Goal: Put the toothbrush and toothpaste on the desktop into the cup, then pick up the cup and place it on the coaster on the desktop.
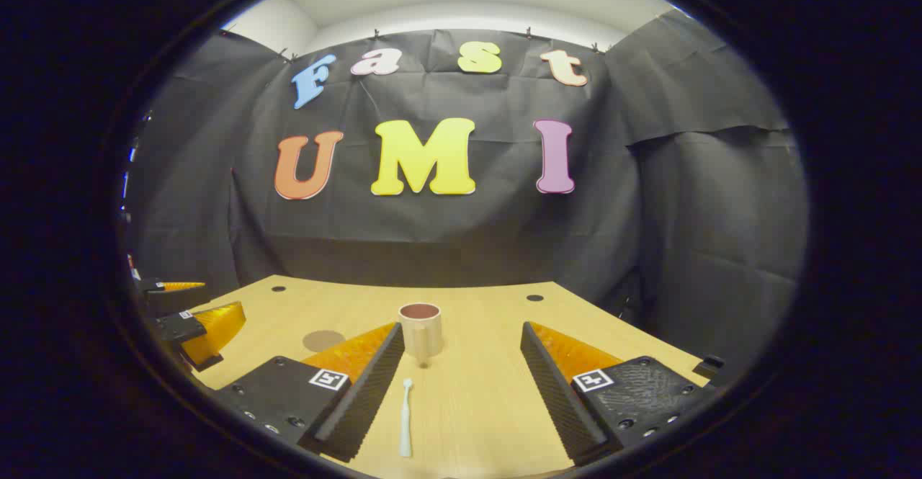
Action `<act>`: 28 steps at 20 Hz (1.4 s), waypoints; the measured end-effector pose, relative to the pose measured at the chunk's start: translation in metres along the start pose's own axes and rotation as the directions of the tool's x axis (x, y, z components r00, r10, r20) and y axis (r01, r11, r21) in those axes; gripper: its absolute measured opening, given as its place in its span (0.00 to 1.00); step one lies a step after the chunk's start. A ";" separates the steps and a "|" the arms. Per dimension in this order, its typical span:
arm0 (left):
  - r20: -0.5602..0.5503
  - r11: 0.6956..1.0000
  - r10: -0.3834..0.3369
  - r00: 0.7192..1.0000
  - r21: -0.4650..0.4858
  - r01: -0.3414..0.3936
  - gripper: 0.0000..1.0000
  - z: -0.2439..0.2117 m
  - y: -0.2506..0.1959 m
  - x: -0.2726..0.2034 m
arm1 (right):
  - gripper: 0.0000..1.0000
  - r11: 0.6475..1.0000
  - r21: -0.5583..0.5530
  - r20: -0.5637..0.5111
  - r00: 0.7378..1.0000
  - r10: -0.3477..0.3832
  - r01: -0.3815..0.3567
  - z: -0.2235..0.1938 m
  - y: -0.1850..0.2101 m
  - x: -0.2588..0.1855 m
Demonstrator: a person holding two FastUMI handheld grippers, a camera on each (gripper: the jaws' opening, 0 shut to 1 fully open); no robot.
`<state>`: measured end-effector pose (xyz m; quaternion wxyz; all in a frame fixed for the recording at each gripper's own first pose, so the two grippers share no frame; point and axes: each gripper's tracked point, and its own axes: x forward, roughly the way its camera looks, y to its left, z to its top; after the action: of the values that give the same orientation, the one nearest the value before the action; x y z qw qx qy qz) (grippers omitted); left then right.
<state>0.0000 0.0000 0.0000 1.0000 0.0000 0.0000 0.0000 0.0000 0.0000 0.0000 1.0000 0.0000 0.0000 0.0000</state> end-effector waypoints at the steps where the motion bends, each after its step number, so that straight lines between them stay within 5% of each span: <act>1: -0.001 1.000 0.004 1.000 -0.002 -0.004 0.99 -0.001 0.002 -0.001 | 0.96 1.000 -0.002 -0.007 1.000 -0.004 0.004 -0.003 0.000 0.001; 17: 0.040 0.999 0.046 0.998 -0.002 -0.046 0.98 0.009 0.015 -0.008 | 0.96 0.999 -0.044 -0.021 1.000 0.004 -0.005 -0.010 0.004 0.000; 24: 0.014 0.999 0.044 0.999 -0.001 -0.044 0.98 -0.006 0.013 -0.006 | 0.96 0.996 -0.073 -0.135 0.990 0.034 -0.044 -0.059 0.020 0.020; 28: 0.000 0.999 0.039 0.999 0.003 -0.039 0.99 -0.017 0.013 -0.003 | 0.93 0.993 -0.062 -0.277 0.958 0.079 -0.100 -0.110 0.038 0.043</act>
<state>-0.0033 0.0131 -0.0171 0.9998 0.0017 -0.0001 0.0196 0.0434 0.0377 -0.1098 0.9886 -0.0377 0.1383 0.0454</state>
